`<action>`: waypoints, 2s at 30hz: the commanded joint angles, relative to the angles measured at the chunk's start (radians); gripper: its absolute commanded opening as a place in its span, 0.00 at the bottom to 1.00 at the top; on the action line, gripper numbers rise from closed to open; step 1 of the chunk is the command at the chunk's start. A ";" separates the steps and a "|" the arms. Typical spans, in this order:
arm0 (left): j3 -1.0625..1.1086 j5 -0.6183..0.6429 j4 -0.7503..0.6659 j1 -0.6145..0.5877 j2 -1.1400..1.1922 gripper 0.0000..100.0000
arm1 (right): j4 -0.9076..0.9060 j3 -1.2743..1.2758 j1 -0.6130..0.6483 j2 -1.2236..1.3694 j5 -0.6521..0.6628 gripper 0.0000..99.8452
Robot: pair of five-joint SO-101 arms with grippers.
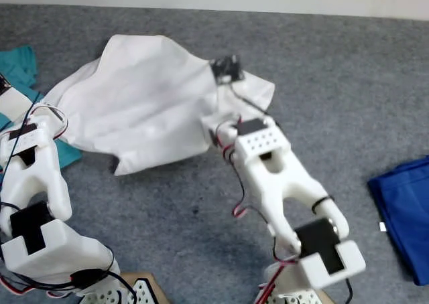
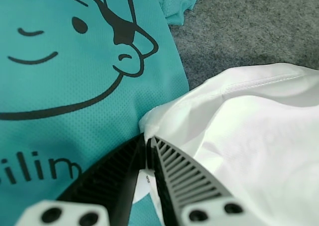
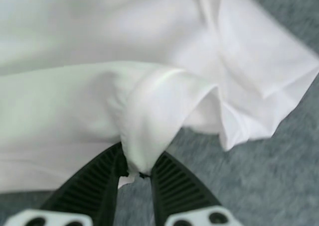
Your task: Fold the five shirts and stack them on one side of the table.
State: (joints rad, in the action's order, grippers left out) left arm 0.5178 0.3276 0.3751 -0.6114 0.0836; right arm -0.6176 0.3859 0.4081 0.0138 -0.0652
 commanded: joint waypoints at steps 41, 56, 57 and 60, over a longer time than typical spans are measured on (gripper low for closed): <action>0.012 0.008 -0.015 0.035 -0.004 0.01 | -0.737 -1.043 0.007 0.582 0.058 0.23; 0.010 0.008 -0.015 0.035 -0.004 0.01 | -0.527 -0.751 0.269 0.518 0.066 0.23; 0.010 0.008 -0.015 0.035 -0.004 0.01 | -0.530 -0.750 0.268 0.506 0.066 0.23; 0.010 0.008 -0.015 0.035 -0.004 0.01 | -0.506 -0.696 0.255 0.492 0.068 0.23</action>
State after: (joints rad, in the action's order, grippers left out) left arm 0.5347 0.3276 0.3751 -0.5992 0.0836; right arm -1.1561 -0.3337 0.6674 0.5892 -0.0100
